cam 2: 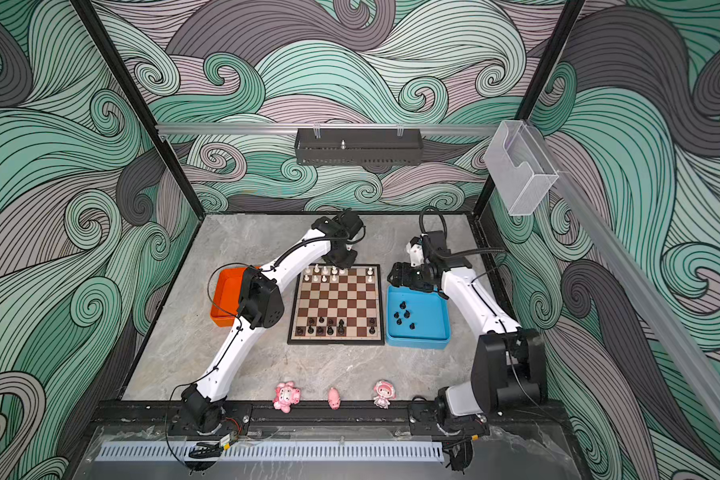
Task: Set up the chess pieces on the board
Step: 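Lower the white piece onto a square in the white back row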
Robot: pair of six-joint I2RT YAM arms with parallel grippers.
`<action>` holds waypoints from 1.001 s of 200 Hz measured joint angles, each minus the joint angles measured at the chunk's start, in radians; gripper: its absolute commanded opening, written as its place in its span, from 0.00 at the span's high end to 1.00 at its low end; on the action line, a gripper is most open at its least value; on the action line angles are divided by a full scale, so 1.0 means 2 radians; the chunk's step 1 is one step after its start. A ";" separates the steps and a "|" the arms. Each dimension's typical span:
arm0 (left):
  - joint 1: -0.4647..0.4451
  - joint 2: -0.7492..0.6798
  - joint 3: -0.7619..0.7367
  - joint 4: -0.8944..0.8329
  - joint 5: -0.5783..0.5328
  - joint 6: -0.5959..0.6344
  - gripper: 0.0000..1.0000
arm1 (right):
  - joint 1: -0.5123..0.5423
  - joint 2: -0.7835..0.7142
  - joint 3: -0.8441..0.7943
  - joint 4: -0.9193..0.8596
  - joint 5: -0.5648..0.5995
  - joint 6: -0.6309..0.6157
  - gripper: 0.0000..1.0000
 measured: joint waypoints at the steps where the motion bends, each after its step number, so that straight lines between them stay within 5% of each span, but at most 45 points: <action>1: 0.000 0.000 0.000 0.000 0.000 0.000 0.85 | 0.000 0.000 0.000 0.000 0.000 0.000 0.21; 200: 0.002 -0.001 0.000 0.000 0.005 -0.005 0.90 | 0.000 0.002 0.000 0.000 -0.003 0.000 0.21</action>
